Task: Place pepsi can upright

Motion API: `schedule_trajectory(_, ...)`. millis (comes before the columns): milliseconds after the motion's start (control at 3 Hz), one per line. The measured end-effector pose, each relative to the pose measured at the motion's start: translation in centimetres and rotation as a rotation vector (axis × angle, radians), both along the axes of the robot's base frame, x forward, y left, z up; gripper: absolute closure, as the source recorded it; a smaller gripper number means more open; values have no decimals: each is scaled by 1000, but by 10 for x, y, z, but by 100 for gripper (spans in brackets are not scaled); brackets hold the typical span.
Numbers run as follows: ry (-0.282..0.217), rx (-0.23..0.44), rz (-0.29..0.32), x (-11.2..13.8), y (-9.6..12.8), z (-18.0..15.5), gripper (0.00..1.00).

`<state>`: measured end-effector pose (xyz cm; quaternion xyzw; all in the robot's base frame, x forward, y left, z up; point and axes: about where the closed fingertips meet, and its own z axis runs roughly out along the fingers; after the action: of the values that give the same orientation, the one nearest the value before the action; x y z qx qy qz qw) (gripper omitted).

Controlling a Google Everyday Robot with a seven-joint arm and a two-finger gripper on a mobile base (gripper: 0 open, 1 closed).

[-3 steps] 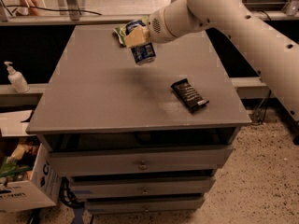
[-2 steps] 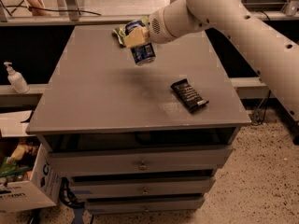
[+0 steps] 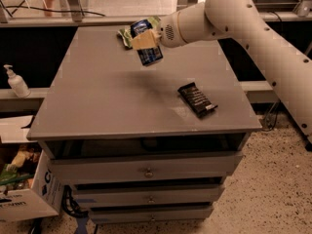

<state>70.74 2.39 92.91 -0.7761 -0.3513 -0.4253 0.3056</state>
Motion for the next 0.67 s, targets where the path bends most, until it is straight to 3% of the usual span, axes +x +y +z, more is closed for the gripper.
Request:
schedule_trajectory(333, -100, 29, 93, 3, -4, 2, 100)
schedule_trajectory(667, -160, 44, 181, 4, -11, -2, 100)
